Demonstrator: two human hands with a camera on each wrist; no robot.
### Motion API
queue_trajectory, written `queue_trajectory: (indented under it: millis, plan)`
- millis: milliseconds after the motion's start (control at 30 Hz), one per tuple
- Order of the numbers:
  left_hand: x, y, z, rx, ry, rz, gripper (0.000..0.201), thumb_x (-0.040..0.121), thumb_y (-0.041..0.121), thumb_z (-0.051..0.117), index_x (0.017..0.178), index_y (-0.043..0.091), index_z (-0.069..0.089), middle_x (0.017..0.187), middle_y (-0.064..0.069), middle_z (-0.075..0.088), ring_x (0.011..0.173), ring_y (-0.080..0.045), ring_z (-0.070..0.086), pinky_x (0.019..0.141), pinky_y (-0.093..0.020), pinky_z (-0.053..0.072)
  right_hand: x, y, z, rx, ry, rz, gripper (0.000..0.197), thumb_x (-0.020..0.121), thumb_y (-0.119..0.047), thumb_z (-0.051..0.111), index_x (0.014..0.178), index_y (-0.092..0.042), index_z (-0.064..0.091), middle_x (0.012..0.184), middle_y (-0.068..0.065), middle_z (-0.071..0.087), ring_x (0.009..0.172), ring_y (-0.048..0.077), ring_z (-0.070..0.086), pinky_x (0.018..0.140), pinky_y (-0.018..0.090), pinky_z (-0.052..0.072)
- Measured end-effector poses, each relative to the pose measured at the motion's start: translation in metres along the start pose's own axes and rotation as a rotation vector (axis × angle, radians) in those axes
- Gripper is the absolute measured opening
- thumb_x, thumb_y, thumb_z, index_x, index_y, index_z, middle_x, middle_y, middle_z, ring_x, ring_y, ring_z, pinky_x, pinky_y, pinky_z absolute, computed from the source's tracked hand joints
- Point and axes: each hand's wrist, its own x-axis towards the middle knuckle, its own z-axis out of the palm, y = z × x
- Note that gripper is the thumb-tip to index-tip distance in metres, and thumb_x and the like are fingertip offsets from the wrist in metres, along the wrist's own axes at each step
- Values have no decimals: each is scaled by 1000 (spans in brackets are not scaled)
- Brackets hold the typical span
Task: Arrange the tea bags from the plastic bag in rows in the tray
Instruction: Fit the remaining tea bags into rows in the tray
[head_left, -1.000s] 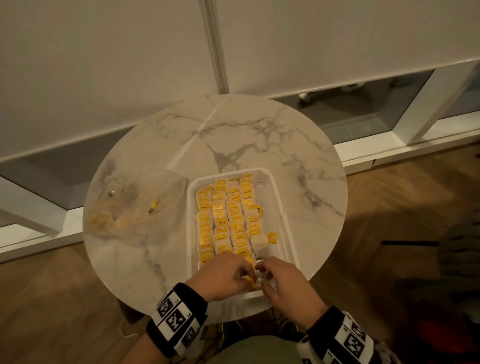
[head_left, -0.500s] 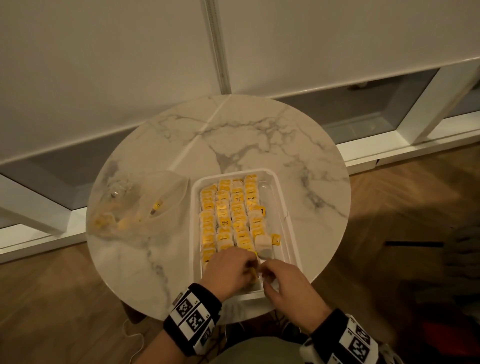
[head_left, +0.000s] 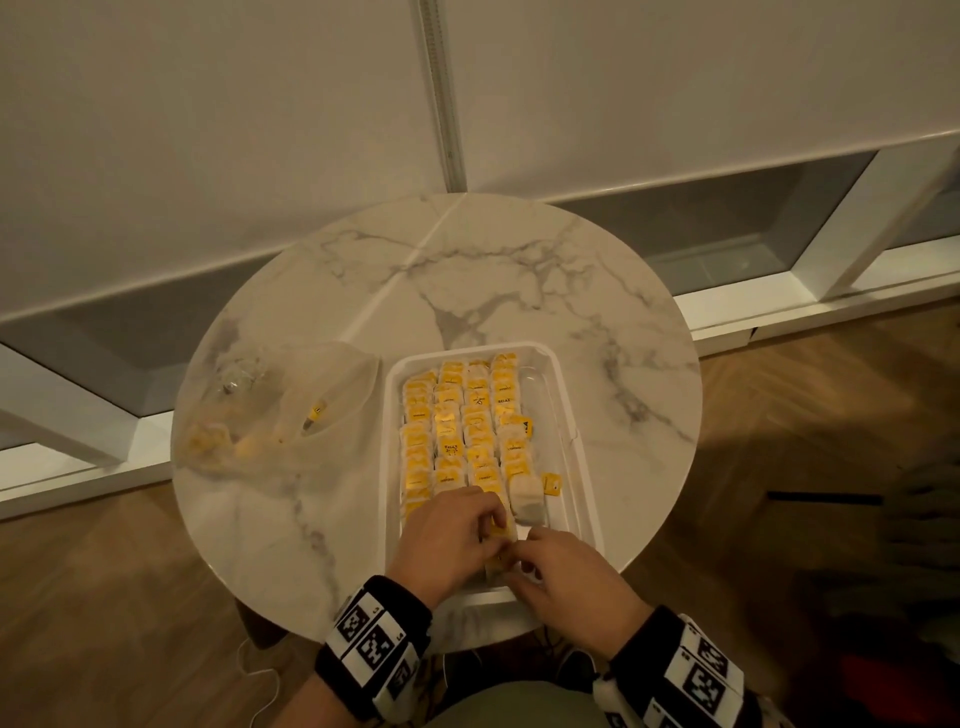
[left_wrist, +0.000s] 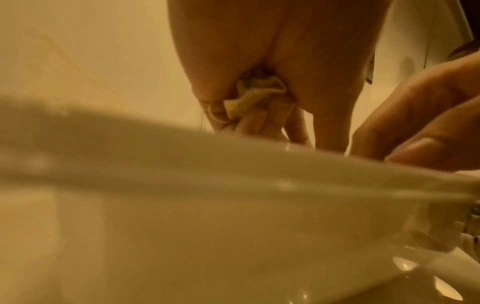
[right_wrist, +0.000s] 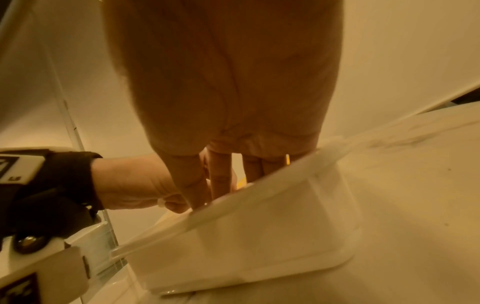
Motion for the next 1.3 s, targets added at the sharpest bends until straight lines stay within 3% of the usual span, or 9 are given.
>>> queue_trajectory:
  millis: [200, 333, 433, 533, 633, 800, 967, 1133, 1300]
  plan:
    - [1, -10, 0, 107, -104, -31, 24, 92, 43, 58, 111, 33, 69, 108, 12, 68, 102, -10, 61, 83, -29, 48, 9, -7, 0, -32, -73, 53, 31, 99, -38, 44, 111, -19, 64, 89, 0, 49, 93, 24, 58, 70, 29, 35]
    - [-3, -15, 0, 21, -73, -80, 22, 92, 44, 58, 107, 34, 71, 101, 14, 69, 96, -6, 61, 80, -27, 49, 13, -11, -4, -41, -86, 45, 28, 99, -34, 45, 107, -15, 65, 98, 10, 61, 93, 26, 59, 70, 29, 35]
    - [-7, -15, -5, -468, 41, -184, 29, 99, 41, 53, 92, 23, 75, 79, 15, 69, 74, -5, 60, 70, -25, 48, 16, -9, -4, -7, -97, 47, 25, 97, -34, 49, 101, -16, 66, 92, 10, 65, 88, 25, 61, 67, 31, 40]
    - [-14, -9, -17, -1078, 94, -369, 53, 106, 42, 34, 98, 8, 73, 71, 0, 65, 42, -13, 39, 42, -20, 31, 19, -5, -3, 11, -104, 79, 24, 95, -34, 51, 100, -16, 66, 94, 7, 67, 88, 24, 63, 72, 34, 45]
    - [-22, -9, -26, -1682, 139, -500, 57, 100, 48, 35, 104, 2, 68, 73, -8, 58, 37, -10, 33, 36, -19, 21, 19, -4, -10, 41, -57, 56, 24, 95, -34, 52, 108, -21, 68, 101, -1, 67, 91, 14, 61, 79, 27, 46]
    - [-34, -5, -32, -2172, 274, -583, 58, 93, 50, 46, 119, 2, 64, 88, -11, 64, 59, -16, 54, 43, -23, 38, 13, -17, -32, 210, 91, -18, 10, 94, -27, 61, 102, -31, 68, 90, -17, 65, 86, 0, 59, 76, 14, 45]
    - [-38, -7, -29, -2331, 324, -612, 62, 96, 53, 44, 128, 3, 62, 120, -17, 67, 97, -27, 66, 73, -35, 56, 16, -44, -38, 330, 181, -204, 20, 87, -16, 69, 97, -33, 70, 83, -16, 64, 77, 4, 62, 67, 7, 40]
    - [-36, -8, -26, -2418, 341, -601, 68, 95, 55, 46, 133, -1, 55, 134, -21, 60, 111, -34, 63, 81, -42, 54, 36, -55, -26, 239, 103, -397, 25, 82, -38, 65, 107, -39, 62, 93, -22, 54, 73, 0, 55, 67, 10, 42]
    - [-35, -7, -27, -2378, 308, -588, 64, 90, 54, 48, 126, 1, 57, 134, -22, 60, 112, -37, 57, 90, -47, 43, 52, -53, -21, 145, 94, -438, 17, 82, -37, 59, 99, -39, 61, 95, -25, 50, 76, -7, 51, 66, 6, 39]
